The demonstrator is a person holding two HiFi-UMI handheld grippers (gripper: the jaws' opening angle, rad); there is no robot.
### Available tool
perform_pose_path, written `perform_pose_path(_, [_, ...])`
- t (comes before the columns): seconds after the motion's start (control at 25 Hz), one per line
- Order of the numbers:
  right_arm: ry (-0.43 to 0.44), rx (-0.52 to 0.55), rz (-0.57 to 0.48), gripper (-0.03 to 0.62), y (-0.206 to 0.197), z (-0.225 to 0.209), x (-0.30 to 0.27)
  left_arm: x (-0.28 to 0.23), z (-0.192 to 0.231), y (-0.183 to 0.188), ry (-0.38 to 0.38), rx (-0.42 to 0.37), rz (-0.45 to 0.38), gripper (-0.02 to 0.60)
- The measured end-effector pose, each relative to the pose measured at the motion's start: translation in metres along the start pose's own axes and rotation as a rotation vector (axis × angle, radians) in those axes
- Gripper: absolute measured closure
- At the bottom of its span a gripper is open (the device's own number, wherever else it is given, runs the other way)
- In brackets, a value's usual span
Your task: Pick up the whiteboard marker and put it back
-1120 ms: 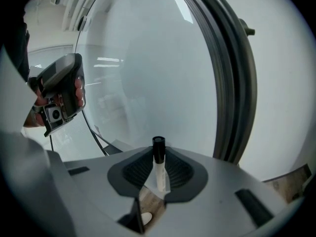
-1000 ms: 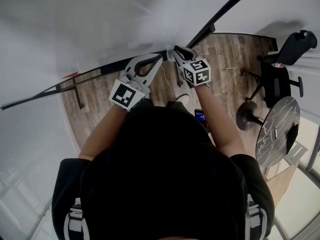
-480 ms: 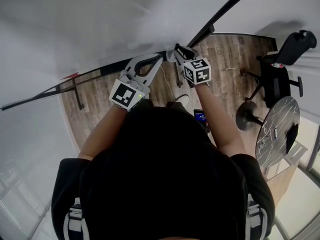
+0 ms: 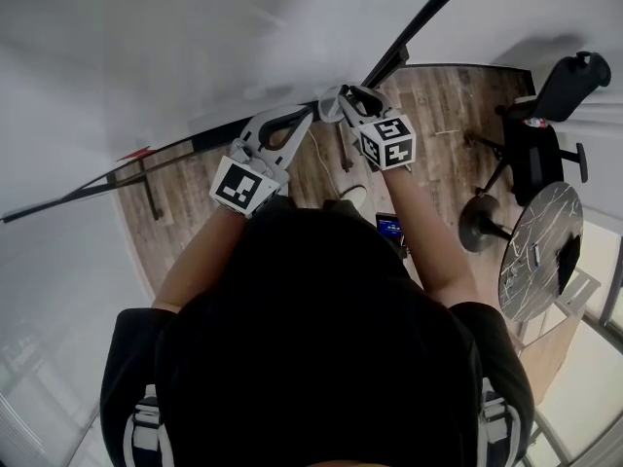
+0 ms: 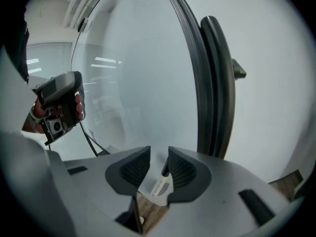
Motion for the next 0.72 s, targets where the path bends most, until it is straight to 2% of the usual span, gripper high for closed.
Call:
perform_pose_path(0.32, [0.045, 0.058, -0.093, 0.485, 0.038, 0.022, 0.034, 0.001, -0.002, 0.001, -0.007, -0.012, 0.008, 0.578])
perform_pose_path(0.64, [0.113, 0.040, -0.201, 0.487, 0.071, 0.049, 0.074, 0.002, -0.006, 0.011, -0.016, -0.018, -0.012, 0.578])
perform_pose_path(0.72, [0.119, 0.045, -0.236, 0.510, 0.078, 0.057, 0.086, 0.005, -0.009, 0.010, -0.019, -0.024, -0.014, 0.578])
Point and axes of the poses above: the fingertips, and each gripper's own axes: x backward along the fingers, z to its left, y out of its top, the point moved 5 cm from there along x, backward along the fingers, and after that the axes turned 4 degrees about y, right-handed, at the moved point
